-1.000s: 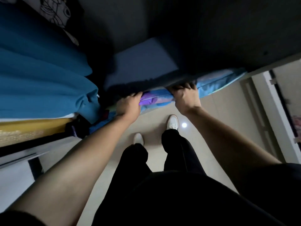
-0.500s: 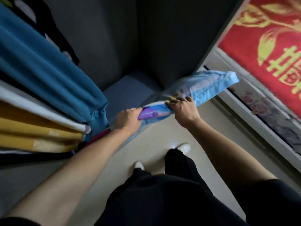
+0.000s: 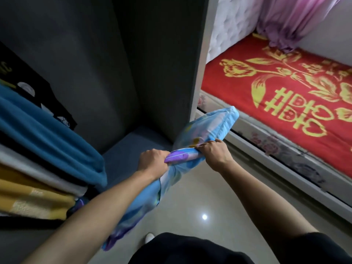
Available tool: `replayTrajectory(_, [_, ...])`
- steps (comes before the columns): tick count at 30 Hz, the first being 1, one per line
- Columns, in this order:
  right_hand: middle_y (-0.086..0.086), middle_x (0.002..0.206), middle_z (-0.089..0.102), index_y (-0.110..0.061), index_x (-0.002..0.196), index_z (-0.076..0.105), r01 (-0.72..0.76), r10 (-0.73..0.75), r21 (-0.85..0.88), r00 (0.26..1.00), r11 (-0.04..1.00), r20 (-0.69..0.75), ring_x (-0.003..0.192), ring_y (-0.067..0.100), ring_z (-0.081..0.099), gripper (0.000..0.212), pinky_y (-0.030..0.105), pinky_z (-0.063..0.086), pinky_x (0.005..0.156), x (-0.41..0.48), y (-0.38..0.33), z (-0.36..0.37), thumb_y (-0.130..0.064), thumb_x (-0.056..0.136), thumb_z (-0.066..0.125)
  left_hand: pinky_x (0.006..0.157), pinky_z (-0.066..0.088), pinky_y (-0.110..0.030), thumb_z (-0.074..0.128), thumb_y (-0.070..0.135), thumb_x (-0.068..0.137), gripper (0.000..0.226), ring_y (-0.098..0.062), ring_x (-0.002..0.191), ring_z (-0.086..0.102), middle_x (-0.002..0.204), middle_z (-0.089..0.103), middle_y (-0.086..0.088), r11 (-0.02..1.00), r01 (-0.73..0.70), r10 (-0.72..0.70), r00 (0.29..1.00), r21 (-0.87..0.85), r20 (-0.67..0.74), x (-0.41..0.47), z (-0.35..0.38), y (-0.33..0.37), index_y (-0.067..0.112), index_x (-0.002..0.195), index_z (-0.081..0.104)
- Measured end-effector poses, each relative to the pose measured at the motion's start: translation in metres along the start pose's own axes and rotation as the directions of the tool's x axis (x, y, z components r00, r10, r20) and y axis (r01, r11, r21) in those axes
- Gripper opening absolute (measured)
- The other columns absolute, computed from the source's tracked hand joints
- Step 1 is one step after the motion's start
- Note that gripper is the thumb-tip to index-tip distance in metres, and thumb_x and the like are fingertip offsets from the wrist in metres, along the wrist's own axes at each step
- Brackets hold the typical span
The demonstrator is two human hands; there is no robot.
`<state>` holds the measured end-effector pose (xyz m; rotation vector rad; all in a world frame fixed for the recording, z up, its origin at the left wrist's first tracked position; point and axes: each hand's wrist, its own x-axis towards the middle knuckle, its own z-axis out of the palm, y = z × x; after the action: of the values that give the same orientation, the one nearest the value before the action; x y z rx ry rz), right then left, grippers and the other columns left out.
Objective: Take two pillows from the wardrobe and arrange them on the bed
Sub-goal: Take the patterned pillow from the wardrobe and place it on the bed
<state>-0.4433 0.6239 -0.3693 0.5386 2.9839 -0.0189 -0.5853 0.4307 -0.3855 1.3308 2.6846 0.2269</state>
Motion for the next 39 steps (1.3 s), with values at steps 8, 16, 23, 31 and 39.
replayTrajectory(8, [-0.004,0.123,0.069,-0.035,0.132,0.057,-0.032,0.032,0.002,0.998,0.999,0.062,0.114,0.024,0.064,0.039,0.036,0.052,0.087,-0.067,0.133,-0.013,-0.025,0.095,0.05,0.056,0.032,-0.029,0.049,0.029,0.066,0.03,-0.033,0.072,0.063,0.072,0.068,-0.004,0.995,-0.098,0.099,0.993,0.023,-0.06,0.026,0.013,0.139,0.033,0.094,0.059])
replayTrajectory(16, [-0.011,0.116,0.069,-0.036,0.123,0.058,-0.263,0.262,0.05,0.965,0.964,0.014,0.107,0.023,0.063,0.038,0.035,0.051,0.078,-0.118,0.273,-0.032,-0.018,0.09,0.055,0.059,0.04,-0.03,0.058,0.035,0.076,0.025,-0.031,0.078,0.066,0.082,0.072,-0.001,0.965,-0.243,0.252,0.962,0.094,-0.101,0.11,0.012,0.281,0.036,0.101,0.062])
replayTrajectory(23, [-0.013,0.121,0.067,-0.038,0.125,0.059,-0.416,0.43,0.127,0.896,0.9,-0.108,0.113,0.019,0.06,0.036,0.033,0.049,0.076,-0.08,0.367,-0.036,-0.024,0.092,0.055,0.067,0.05,-0.034,0.043,0.041,0.073,0.039,-0.03,0.085,0.067,0.088,0.074,0.001,0.939,-0.341,0.342,0.931,0.03,-0.127,0.224,0.003,0.346,0.037,0.104,0.067])
replayTrajectory(31, [-0.013,0.121,0.067,-0.037,0.125,0.06,-0.505,0.51,0.074,0.841,0.86,-0.182,0.112,0.018,0.061,0.036,0.033,0.048,0.075,0.037,0.459,-0.074,-0.024,0.092,0.056,0.063,0.052,-0.036,0.05,0.036,0.072,0.033,-0.027,0.077,0.068,0.079,0.074,0.001,0.903,-0.41,0.383,0.903,-0.127,-0.193,0.392,-0.023,0.368,0.036,0.1,0.067])
replayTrajectory(39, [-0.01,0.115,0.071,-0.031,0.121,0.066,-0.542,0.547,0.11,0.78,0.833,-0.305,0.107,0.02,0.065,0.041,0.034,0.053,0.077,0.144,0.536,-0.096,-0.017,0.082,0.07,0.056,0.042,-0.027,0.057,0.032,0.077,0.03,-0.02,0.07,0.067,0.076,0.074,0.007,0.884,-0.451,0.406,0.87,-0.12,-0.278,0.535,-0.051,0.377,0.039,0.104,0.069])
